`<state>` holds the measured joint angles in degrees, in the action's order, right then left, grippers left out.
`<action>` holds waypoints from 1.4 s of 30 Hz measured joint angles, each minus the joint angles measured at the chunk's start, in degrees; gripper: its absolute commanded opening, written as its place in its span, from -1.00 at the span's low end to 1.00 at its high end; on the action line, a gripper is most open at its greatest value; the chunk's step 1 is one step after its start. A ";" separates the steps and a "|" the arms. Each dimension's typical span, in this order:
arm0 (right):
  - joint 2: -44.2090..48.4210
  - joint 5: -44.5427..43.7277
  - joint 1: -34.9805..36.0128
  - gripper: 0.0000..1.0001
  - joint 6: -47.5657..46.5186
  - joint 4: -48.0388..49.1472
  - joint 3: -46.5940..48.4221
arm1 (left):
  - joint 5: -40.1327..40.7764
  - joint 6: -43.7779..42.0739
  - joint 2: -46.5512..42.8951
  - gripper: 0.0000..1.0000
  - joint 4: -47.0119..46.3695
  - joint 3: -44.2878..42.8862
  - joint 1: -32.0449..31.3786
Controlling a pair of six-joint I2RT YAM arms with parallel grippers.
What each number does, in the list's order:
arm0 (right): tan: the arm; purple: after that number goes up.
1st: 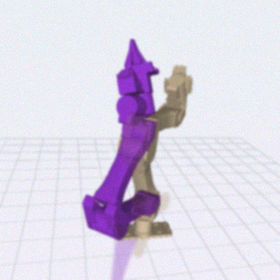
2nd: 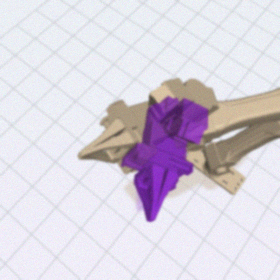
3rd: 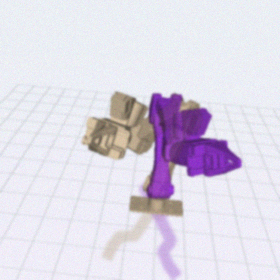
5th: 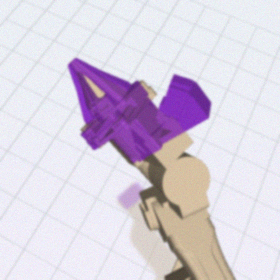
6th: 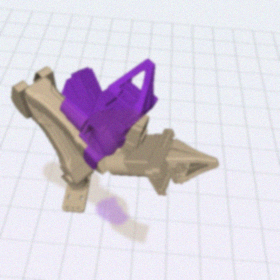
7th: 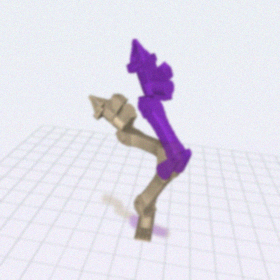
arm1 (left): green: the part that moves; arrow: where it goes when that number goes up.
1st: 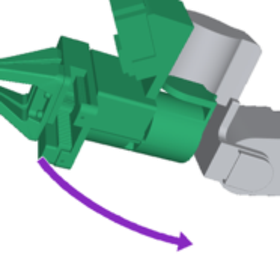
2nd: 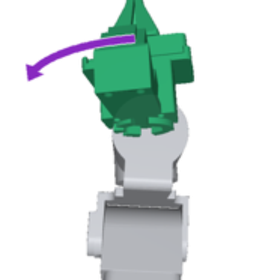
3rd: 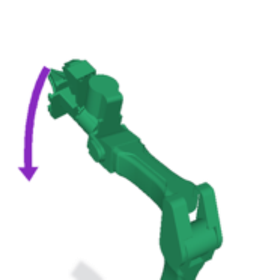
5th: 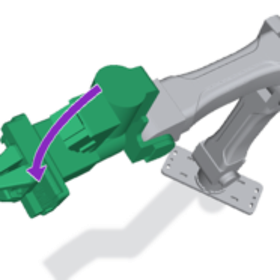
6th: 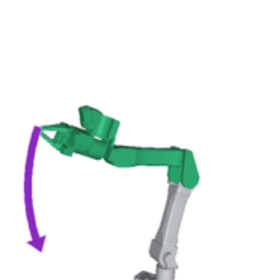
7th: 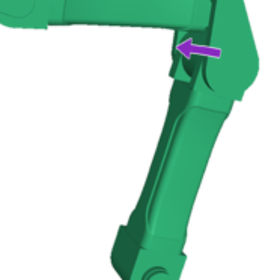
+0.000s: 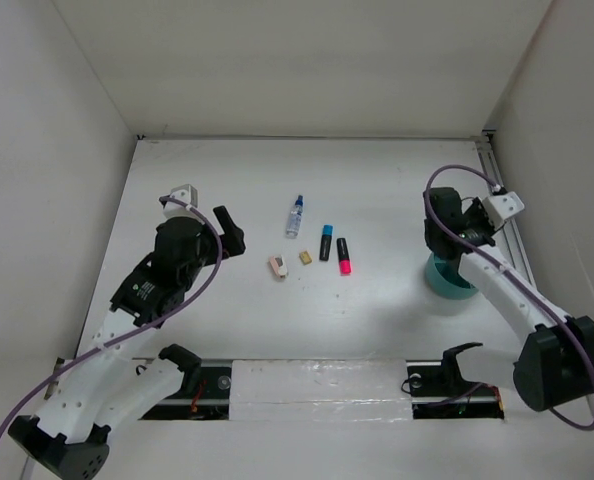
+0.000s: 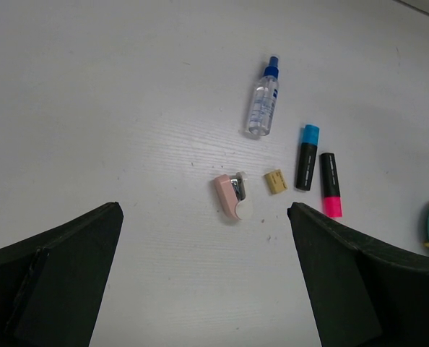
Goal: Sort the stationery into containers
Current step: Place the pen in the storage box.
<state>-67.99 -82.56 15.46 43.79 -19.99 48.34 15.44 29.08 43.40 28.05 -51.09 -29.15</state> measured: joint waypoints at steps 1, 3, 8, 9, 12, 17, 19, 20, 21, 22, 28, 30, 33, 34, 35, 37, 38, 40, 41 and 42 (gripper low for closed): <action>-1.70 -0.31 0.00 -1.00 3.43 -3.58 1.64 | 0.00 0.00 -0.13 1.00 0.00 0.00 0.00; -6.58 -0.76 0.31 -1.00 13.77 -13.92 5.73 | 0.00 -0.04 -0.35 1.00 0.00 0.00 0.00; -18.67 -1.31 0.76 -1.00 41.16 -38.69 13.94 | -0.02 -0.11 -0.85 1.00 0.00 0.00 0.00; -20.81 -1.29 0.76 -1.00 44.81 -41.57 14.73 | -0.02 -0.09 -0.90 1.00 -0.02 0.00 0.00; -21.64 -1.03 0.76 -1.00 53.99 -46.82 13.62 | -0.02 -0.11 -0.90 1.00 -0.02 0.00 0.00; -11.19 -1.20 1.29 -1.00 59.23 -53.22 12.28 | -0.07 -0.11 -0.76 1.00 -0.02 0.00 0.00; -9.25 -1.53 1.84 -1.00 59.84 -54.71 13.31 | -0.15 -0.11 -0.66 1.00 -0.02 0.00 0.00; -9.20 -1.64 2.32 -1.00 60.08 -55.10 13.81 | -0.15 -0.11 -0.63 1.00 -0.02 0.00 0.00; -9.66 -1.68 2.75 -1.00 60.26 -55.25 14.19 | -0.15 -0.11 -0.63 1.00 -0.02 0.00 0.00; -10.38 -1.68 3.13 -1.00 60.24 -55.47 14.53 | -0.15 -0.11 -0.66 1.00 -0.02 0.00 0.00; -11.43 -1.44 3.06 -1.00 58.34 -55.65 14.80 | -0.15 -0.11 -0.85 1.00 -0.02 0.00 0.00; -9.68 -1.49 2.08 -1.00 57.94 -55.71 14.71 | -0.15 -0.11 -0.74 1.00 -0.02 0.00 0.00; -7.26 -1.55 1.31 -1.00 57.83 -56.08 13.84 | -0.24 -0.11 -0.15 1.00 -0.07 0.00 0.00; -6.82 -1.57 1.33 -1.00 57.88 -56.13 13.42 | -0.26 -0.11 0.09 1.00 -0.07 0.00 0.00; -6.60 -1.57 1.25 -1.00 57.90 -56.15 13.05 | -0.28 -0.11 0.28 1.00 -0.07 0.00 0.00; -6.64 -1.60 0.98 -1.00 57.96 -56.13 12.24 | -0.28 -0.11 0.44 1.00 -0.07 0.00 0.00; -6.67 -1.64 0.68 -1.00 57.99 -56.11 11.78 | -0.28 -0.11 0.44 1.00 -0.07 0.00 0.00; -6.67 -1.60 0.15 -1.00 58.05 -56.17 10.78 | -0.28 -0.11 0.42 1.00 -0.07 0.00 0.00; -6.78 -1.53 -0.20 -1.00 58.07 -56.24 10.51 | -0.35 -0.11 0.44 1.00 -0.07 0.00 0.00; -7.06 -1.55 -0.63 -1.00 58.18 -56.28 10.47 | -0.44 -0.11 0.44 1.00 -0.07 0.00 0.00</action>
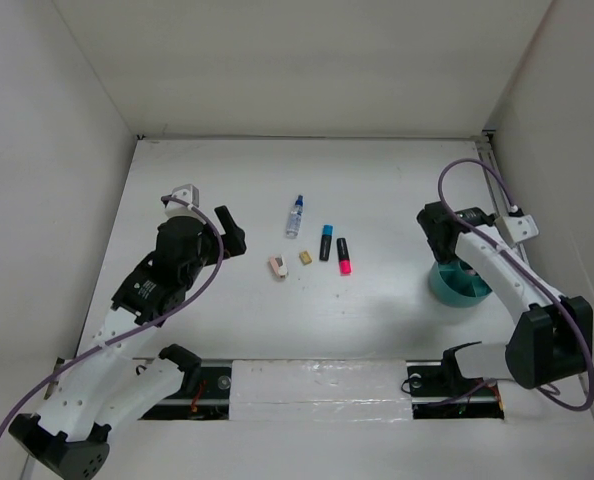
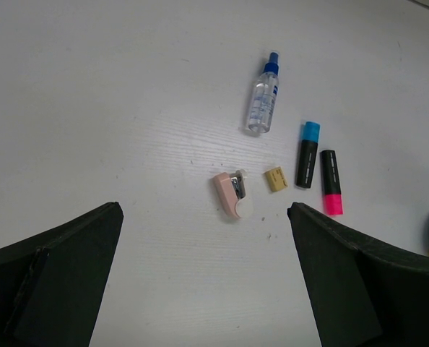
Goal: Sort the stationery into containers
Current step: Place the pen in the storage box.
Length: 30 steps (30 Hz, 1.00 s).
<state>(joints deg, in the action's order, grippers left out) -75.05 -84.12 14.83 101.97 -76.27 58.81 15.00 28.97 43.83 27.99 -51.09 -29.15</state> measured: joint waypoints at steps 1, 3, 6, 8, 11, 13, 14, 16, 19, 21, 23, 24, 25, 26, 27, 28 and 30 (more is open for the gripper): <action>-0.46 -0.02 -0.28 -1.00 0.09 -0.02 -0.02 | -0.02 0.00 -0.02 1.00 0.00 0.00 0.00; -1.81 0.00 -1.01 -1.00 0.28 0.00 -0.04 | -0.04 0.00 0.00 1.00 0.00 0.00 0.00; -3.56 0.09 -1.38 -1.00 0.46 0.00 -0.04 | -0.07 0.00 0.11 1.00 -0.02 0.00 0.00; -4.15 0.09 -1.40 -1.00 0.52 0.00 -0.04 | -0.07 -0.04 0.28 1.00 -0.13 0.00 0.00; -5.42 0.09 -1.40 -1.00 0.59 -0.02 -0.04 | -0.07 -0.22 0.35 1.00 -0.26 0.00 0.00; -6.58 0.11 -1.40 -1.00 0.72 -0.02 -0.04 | -0.07 -0.24 0.31 1.00 -0.37 0.00 0.00; -7.04 0.11 -1.40 -0.99 0.72 0.00 -0.04 | -0.07 -0.26 0.31 1.00 -0.37 0.00 0.00; -7.48 0.17 -1.40 -0.93 0.74 -0.02 -0.04 | -0.09 -0.26 0.31 1.00 -0.37 0.00 0.00; -7.52 0.20 -1.40 -0.85 0.74 -0.04 -0.04 | -0.07 -0.26 0.28 1.00 -0.37 0.00 0.00; -7.52 0.42 -1.40 -0.83 0.74 -0.04 -0.04 | -0.07 -0.28 0.22 1.00 -0.37 0.00 0.00; -7.52 0.55 -1.40 -0.78 0.74 -0.04 -0.04 | -0.07 -0.28 0.15 1.00 -0.37 0.00 0.00; -7.52 0.57 -1.38 -0.78 0.74 -0.04 -0.04 | -0.07 -0.28 0.13 1.00 -0.37 0.00 0.00; -7.52 0.57 -1.36 -0.78 0.76 -0.04 -0.04 | -0.07 -0.28 0.13 1.00 -0.37 0.00 0.00; -7.52 0.57 -1.25 -0.78 0.76 -0.04 -0.04 | -0.07 -0.28 0.13 1.00 -0.37 0.00 0.00; -7.52 0.57 -1.22 -0.78 0.76 -0.04 -0.04 | -0.09 -0.28 0.07 1.00 -0.37 0.00 0.00; -7.52 0.57 -1.07 -0.78 0.76 -0.04 -0.04 | -0.09 -0.28 0.00 1.00 -0.37 0.00 0.00; -7.50 0.57 -0.55 -0.78 0.76 -0.04 -0.04 | -0.09 -0.28 -0.31 1.00 -0.39 0.00 0.00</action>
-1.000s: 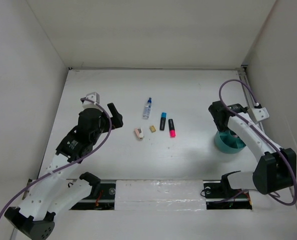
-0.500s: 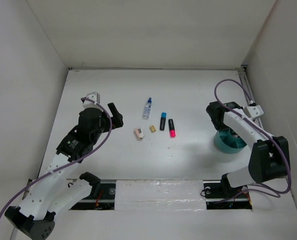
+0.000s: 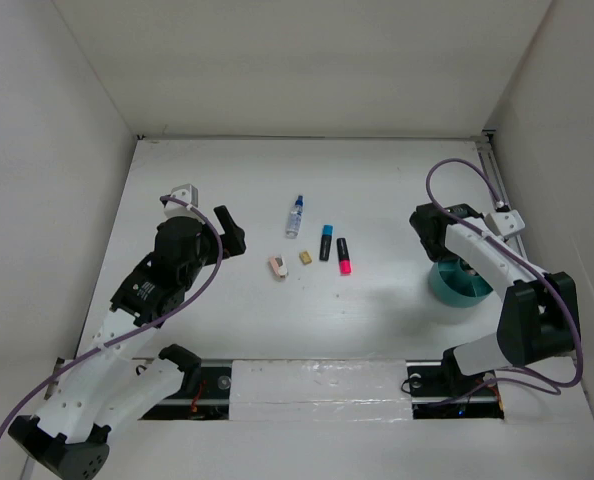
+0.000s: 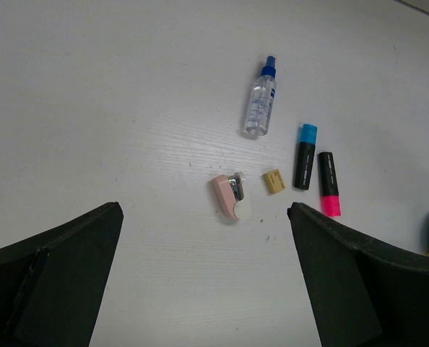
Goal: Sort the stationery into containers
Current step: Place the pen in the storage box.
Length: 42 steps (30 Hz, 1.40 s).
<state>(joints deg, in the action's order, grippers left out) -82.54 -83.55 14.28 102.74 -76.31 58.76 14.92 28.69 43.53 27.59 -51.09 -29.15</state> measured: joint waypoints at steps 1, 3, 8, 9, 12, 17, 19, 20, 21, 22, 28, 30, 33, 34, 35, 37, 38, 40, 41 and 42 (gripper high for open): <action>-0.02 0.02 0.26 -0.78 -0.02 0.00 0.00 | 0.00 -0.02 -0.13 1.00 0.00 0.00 0.00; 0.00 0.00 0.87 -0.78 -0.02 0.00 0.00 | 0.00 0.00 -0.31 1.00 0.00 0.00 0.00; -0.02 0.00 1.77 -0.78 -0.31 0.00 0.00 | 0.00 -0.02 -0.68 1.00 0.00 0.00 0.00; -0.02 0.00 1.90 -0.78 -0.46 0.00 0.00 | 0.00 -0.02 -0.74 1.00 -0.02 0.00 0.00; -0.09 0.00 1.92 -0.75 -0.79 -0.02 0.02 | 0.00 -0.02 -0.76 1.00 -0.02 0.00 0.00; -1.14 -0.02 1.95 -0.50 -1.53 0.00 0.15 | 0.04 -0.02 -0.76 1.00 -0.02 0.00 0.00; -1.46 0.00 1.99 -0.50 -1.81 0.00 0.15 | 0.04 -0.02 -0.76 1.00 -0.02 0.00 0.00; -1.49 0.00 2.12 -0.50 -1.88 0.00 0.15 | 0.04 -0.02 -0.76 1.00 -0.02 0.00 0.00; -1.49 -0.02 2.29 -0.50 -2.01 -0.02 0.15 | 0.04 -0.02 -0.76 1.00 -0.02 0.00 0.00; -1.49 -0.02 2.45 -0.50 -2.03 -0.02 0.17 | 0.04 -0.02 -0.76 1.00 -0.02 0.00 0.00; -1.49 -0.04 3.91 -0.29 -2.19 0.00 0.33 | 0.04 -0.04 -0.76 1.00 -0.02 0.00 0.00; -1.49 -0.07 4.46 -0.16 -2.25 0.00 0.35 | 0.04 -0.04 -0.76 1.00 -0.02 0.00 0.00; -1.38 -0.09 6.36 0.11 -2.43 -0.02 0.50 | 0.04 -0.04 -0.76 1.00 -0.02 0.00 0.00; -1.29 -0.09 7.26 0.13 -2.49 -0.04 0.72 | 0.09 -0.07 -0.76 1.00 -0.02 0.00 0.00; -1.20 -0.11 8.37 0.17 -2.89 -0.13 1.16 | 0.11 -0.07 -0.76 1.00 -0.02 0.00 0.00; -1.16 -0.11 10.82 0.33 -3.85 -0.15 2.58 | 0.11 -0.07 -0.76 1.00 -0.02 0.00 0.00; -1.16 -0.13 11.85 0.37 -4.33 -0.13 3.50 | 0.11 -0.07 -0.76 1.00 -0.02 0.00 0.00; -1.14 -0.17 13.53 0.46 -5.60 -0.15 5.40 | 0.24 -0.07 -0.76 1.00 -0.02 0.00 0.00; -1.07 -0.22 14.01 0.48 -6.19 -0.13 6.34 | 0.31 -0.07 -0.76 1.00 -0.02 0.00 0.00; -0.94 -0.24 14.49 0.52 -6.67 -0.11 7.13 | 0.44 -0.04 -0.76 1.00 -0.02 0.00 0.00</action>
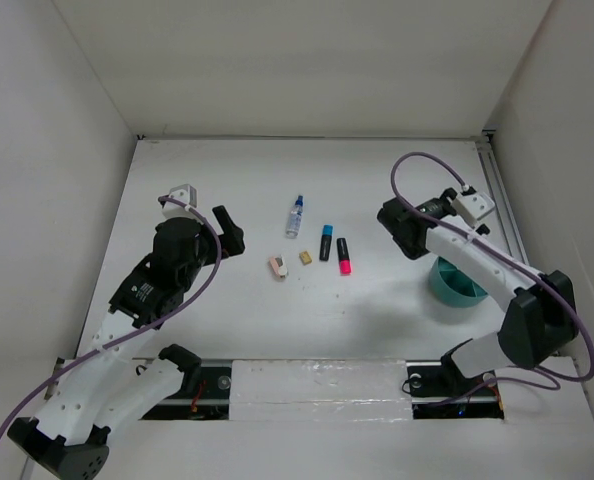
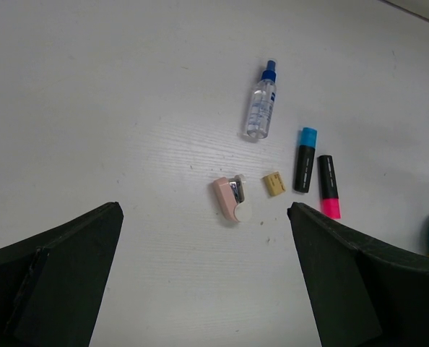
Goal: Sort the stationery into containers
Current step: Place the pen in the storage box, then pick up the stationery from the center of the board.
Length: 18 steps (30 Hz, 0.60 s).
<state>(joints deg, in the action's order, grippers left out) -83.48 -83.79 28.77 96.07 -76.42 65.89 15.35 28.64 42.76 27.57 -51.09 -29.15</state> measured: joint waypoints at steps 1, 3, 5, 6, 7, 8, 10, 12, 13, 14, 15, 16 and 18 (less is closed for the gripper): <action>0.31 0.02 0.52 0.55 -0.59 0.00 0.83 | 0.11 0.00 0.00 1.00 0.02 0.00 0.00; 1.49 0.02 2.51 0.63 -2.21 -0.09 2.89 | 0.28 0.00 0.00 1.00 0.00 0.00 0.00; 2.95 0.17 6.16 0.74 -6.93 0.42 6.23 | 0.74 0.04 0.04 1.00 0.04 0.00 0.00; 3.72 0.55 8.28 0.76 -11.43 2.01 8.11 | 1.03 0.09 0.13 1.00 0.07 0.00 0.00; 4.61 1.62 10.34 0.76 -17.07 4.44 9.81 | 1.40 0.15 0.24 1.00 0.09 0.00 0.00; 5.55 3.32 12.02 0.80 -23.21 7.80 11.15 | 1.66 0.26 0.55 1.00 0.09 0.00 0.00; 8.90 11.41 13.90 1.00 -38.40 18.88 11.34 | 2.05 0.37 1.22 1.00 0.13 0.00 0.00; 15.26 26.16 13.03 1.00 -51.34 31.80 6.95 | 2.36 0.37 1.88 1.00 0.20 0.00 0.00; 18.75 32.89 12.28 1.00 -55.89 36.30 4.24 | 2.54 0.37 2.12 1.00 0.31 0.00 0.00; 21.70 38.14 11.47 1.00 -59.28 39.43 2.49 | 2.69 0.37 2.25 1.00 0.37 0.00 0.00; 23.52 41.94 11.08 1.00 -61.83 41.20 2.10 | 2.86 0.50 2.36 1.00 0.44 0.00 0.00; 24.15 44.74 11.02 1.00 -63.67 43.08 2.34 | 3.04 0.59 2.40 1.00 0.44 0.00 0.00; 23.85 48.02 12.35 1.00 -66.14 45.97 3.89 | 3.43 0.81 2.51 1.00 0.59 0.00 0.00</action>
<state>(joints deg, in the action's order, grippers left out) -59.64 -35.77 41.12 29.93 -30.46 69.78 18.79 29.45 45.28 28.16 -51.09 -29.15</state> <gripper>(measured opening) 0.999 0.997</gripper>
